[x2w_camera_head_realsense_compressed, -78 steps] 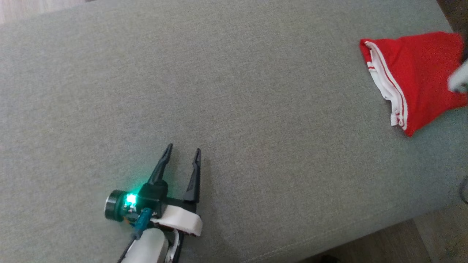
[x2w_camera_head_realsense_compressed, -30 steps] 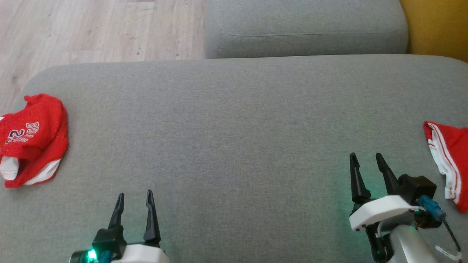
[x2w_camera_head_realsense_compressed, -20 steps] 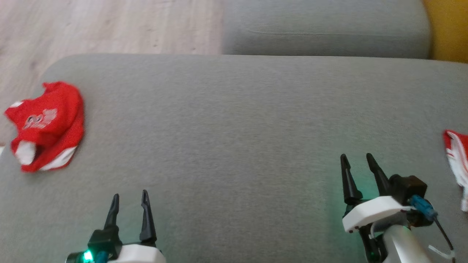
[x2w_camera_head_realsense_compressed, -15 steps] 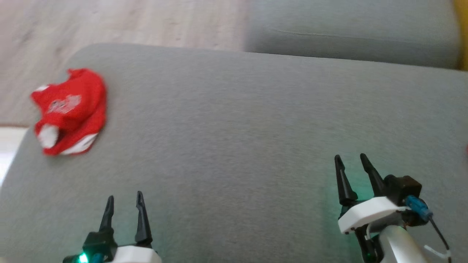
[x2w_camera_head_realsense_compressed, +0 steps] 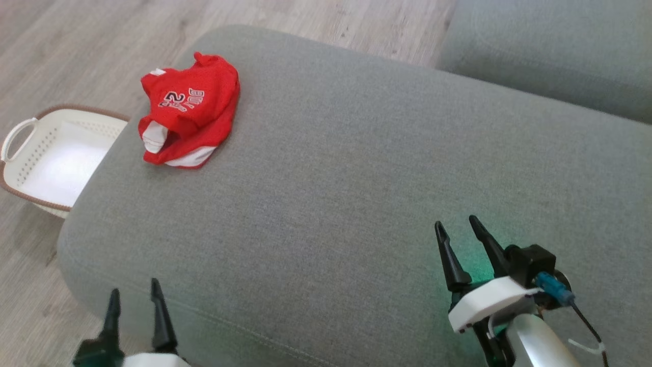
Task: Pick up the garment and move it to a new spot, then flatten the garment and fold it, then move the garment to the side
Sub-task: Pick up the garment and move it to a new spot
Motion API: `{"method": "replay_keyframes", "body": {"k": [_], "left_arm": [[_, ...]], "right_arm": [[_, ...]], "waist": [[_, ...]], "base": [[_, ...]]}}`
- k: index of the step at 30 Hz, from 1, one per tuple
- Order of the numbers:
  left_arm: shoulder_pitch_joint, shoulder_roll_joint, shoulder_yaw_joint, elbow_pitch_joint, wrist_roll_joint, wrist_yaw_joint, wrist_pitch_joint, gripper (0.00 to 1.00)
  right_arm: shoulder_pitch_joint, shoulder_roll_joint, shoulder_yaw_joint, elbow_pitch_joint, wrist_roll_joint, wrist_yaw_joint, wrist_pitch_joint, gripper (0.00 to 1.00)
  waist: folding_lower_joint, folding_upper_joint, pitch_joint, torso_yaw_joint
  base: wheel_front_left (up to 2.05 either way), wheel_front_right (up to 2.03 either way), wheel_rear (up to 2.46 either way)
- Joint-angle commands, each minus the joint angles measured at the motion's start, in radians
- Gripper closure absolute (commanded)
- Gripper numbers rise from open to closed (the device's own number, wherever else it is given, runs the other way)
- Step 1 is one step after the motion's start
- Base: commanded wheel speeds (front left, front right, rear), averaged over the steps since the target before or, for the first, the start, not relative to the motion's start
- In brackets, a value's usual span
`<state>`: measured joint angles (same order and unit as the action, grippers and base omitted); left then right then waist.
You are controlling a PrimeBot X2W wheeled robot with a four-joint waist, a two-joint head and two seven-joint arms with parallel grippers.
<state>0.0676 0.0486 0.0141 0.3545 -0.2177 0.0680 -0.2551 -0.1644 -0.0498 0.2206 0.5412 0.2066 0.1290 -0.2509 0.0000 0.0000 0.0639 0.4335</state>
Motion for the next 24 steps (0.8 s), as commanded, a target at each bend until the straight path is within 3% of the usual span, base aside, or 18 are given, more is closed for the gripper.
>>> {"method": "replay_keyframes", "body": {"k": [1,10,17,24], "left_arm": [[-0.059,0.002,0.057,-0.024,0.002,-0.012,-0.007,0.00],[-0.279,0.050,0.144,-0.015,0.032,-0.059,-0.007,0.00],[-0.523,0.153,0.169,0.126,0.048,-0.114,-0.007,0.00],[-0.684,0.230,0.157,0.293,0.084,-0.113,-0.004,0.00]], "right_arm": [[-0.046,-0.001,0.025,-0.034,-0.006,0.002,-0.011,0.00],[-0.106,-0.020,0.036,-0.096,-0.052,0.002,-0.011,0.00],[-0.153,-0.080,0.073,-0.190,-0.042,0.002,-0.011,0.00],[-0.179,-0.126,0.084,-0.254,-0.022,0.002,-0.011,0.00]], "waist": [[0.0000,0.0000,0.022,-0.006],[0.0000,0.0000,0.176,-0.070],[0.0000,0.0000,0.305,-0.135],[0.0000,0.0000,0.385,-0.184]], "base": [[0.00,0.00,0.00],[0.00,0.00,0.00],[0.00,0.00,0.00],[0.00,0.00,0.00]]}}
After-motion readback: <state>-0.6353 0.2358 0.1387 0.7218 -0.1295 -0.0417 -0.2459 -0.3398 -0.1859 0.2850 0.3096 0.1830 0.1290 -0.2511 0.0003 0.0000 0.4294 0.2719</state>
